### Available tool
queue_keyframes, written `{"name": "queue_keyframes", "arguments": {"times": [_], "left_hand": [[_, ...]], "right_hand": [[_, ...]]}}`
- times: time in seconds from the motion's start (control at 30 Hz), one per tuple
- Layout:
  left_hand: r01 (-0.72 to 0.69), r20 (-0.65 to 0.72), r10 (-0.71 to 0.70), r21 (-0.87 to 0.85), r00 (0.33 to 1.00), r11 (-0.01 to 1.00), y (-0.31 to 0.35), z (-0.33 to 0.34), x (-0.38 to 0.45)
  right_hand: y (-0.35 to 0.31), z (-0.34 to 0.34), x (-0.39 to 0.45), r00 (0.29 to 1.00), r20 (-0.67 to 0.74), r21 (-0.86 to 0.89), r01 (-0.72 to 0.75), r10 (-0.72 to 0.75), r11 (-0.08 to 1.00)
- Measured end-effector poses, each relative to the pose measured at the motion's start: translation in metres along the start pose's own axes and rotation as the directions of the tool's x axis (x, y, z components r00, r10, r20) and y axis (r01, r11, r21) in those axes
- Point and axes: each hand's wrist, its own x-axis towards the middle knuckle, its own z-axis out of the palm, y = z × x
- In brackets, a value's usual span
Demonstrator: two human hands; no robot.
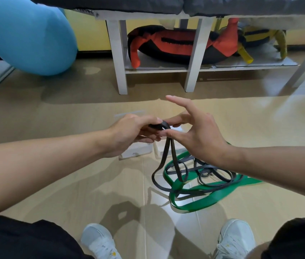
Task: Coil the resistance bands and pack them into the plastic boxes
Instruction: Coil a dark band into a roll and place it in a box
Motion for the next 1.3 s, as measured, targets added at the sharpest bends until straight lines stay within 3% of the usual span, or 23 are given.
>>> {"name": "queue_keyframes", "arguments": {"times": [0.23,0.4,0.57,0.67,0.8,0.97,1.2,1.3], "left_hand": [[0.096,0.127,-0.078,-0.143,0.989,0.985,0.0,-0.001,-0.005],[0.15,0.065,-0.156,0.081,0.986,0.985,0.0,0.001,-0.004],[0.066,-0.024,-0.062,0.234,0.998,0.97,-0.001,0.003,-0.002],[0.0,-0.048,0.014,0.275,0.999,0.961,0.002,0.003,-0.001],[-0.057,-0.029,0.062,0.155,0.998,0.986,0.0,-0.001,-0.001],[0.016,0.04,-0.014,-0.064,0.999,0.998,0.002,-0.001,-0.002],[0.144,0.209,-0.094,-0.238,0.973,0.961,0.0,-0.004,-0.006],[0.176,0.246,-0.123,-0.204,0.961,0.963,0.0,-0.007,-0.006]], "right_hand": [[-0.005,0.0,0.006,0.999,-0.028,0.048,-0.023,0.024,0.999],[-0.004,-0.002,0.003,0.999,0.014,-0.017,-0.038,0.038,0.999],[-0.003,-0.003,0.006,0.994,0.091,-0.182,0.082,-0.066,0.98],[-0.001,-0.002,0.005,0.992,0.08,-0.176,0.114,-0.101,0.978],[-0.001,-0.003,0.003,0.995,-0.02,-0.063,0.092,-0.094,0.994],[0.0,-0.003,0.004,0.994,-0.075,0.065,-0.069,0.074,0.995],[-0.004,-0.001,0.008,0.994,-0.104,0.157,-0.008,0.025,0.988],[-0.006,-0.002,0.009,0.994,-0.108,0.089,0.026,-0.016,0.996]]}}
